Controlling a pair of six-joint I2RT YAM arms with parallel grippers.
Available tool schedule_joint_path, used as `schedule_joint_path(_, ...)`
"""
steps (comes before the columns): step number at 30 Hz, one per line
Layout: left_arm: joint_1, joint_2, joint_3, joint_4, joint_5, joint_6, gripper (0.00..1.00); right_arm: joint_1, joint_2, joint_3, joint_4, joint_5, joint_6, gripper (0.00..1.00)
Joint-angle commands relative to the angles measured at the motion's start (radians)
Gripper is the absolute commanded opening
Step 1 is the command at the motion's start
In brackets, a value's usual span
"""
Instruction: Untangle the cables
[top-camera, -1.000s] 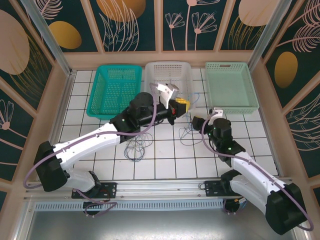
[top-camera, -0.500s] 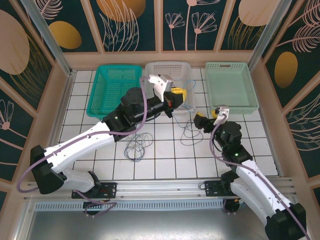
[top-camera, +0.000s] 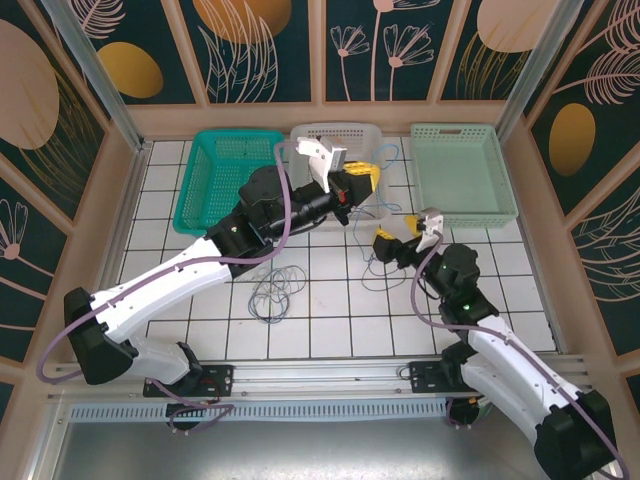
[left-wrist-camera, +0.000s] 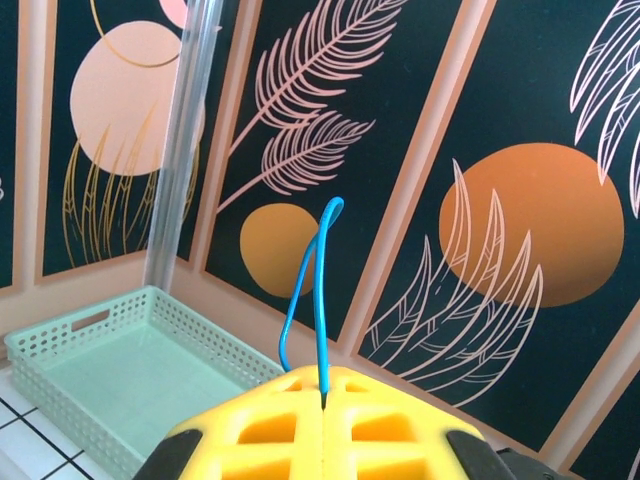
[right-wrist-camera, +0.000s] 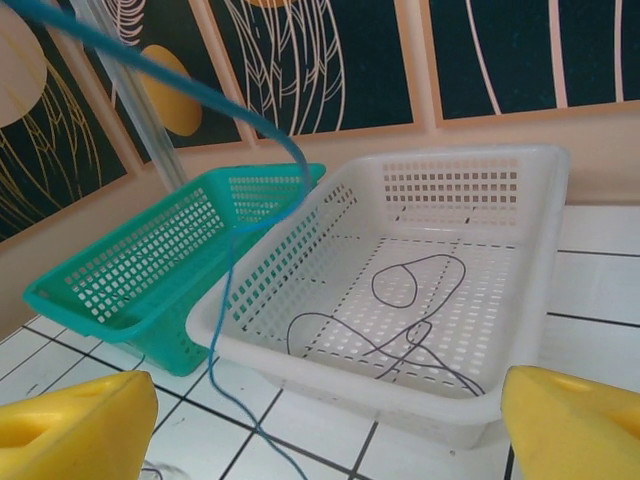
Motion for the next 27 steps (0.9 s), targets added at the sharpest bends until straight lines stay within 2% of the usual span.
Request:
schedule_joint_path(1,0.000,0.003,0.021,0.069,0.030,-0.028,0.00,0.007,0.066,0.064,0.113,-0.015,-0.010,0.90)
schedule_joint_path(5,0.000,-0.006,0.010,0.095,0.049,-0.046,0.00,0.006,0.175,0.121,0.137,0.016,0.006,0.90)
schedule_joint_path(10,-0.001,-0.030,-0.022,0.120,0.038,-0.052,0.00,0.006,0.219,0.128,0.228,0.006,0.007,0.89)
schedule_joint_path(14,-0.001,-0.047,-0.047,0.141,0.031,-0.063,0.00,0.006,0.245,0.164,0.203,0.052,-0.034,0.84)
schedule_joint_path(18,-0.001,-0.059,-0.064,0.143,0.017,-0.071,0.00,0.006,0.239,0.179,0.223,0.042,-0.062,0.78)
schedule_joint_path(20,-0.001,-0.068,-0.078,0.146,0.002,-0.075,0.00,0.007,0.238,0.193,0.214,0.051,-0.077,0.70)
schedule_joint_path(22,0.000,-0.080,-0.091,0.152,-0.017,-0.079,0.00,0.006,0.235,0.207,0.200,0.047,-0.092,0.52)
schedule_joint_path(24,0.004,-0.092,-0.102,0.147,-0.048,-0.078,0.00,0.006,0.233,0.224,0.177,0.036,-0.102,0.28)
schedule_joint_path(27,0.028,-0.110,-0.127,0.148,-0.069,-0.095,0.00,0.006,0.227,0.258,0.129,0.022,-0.116,0.07)
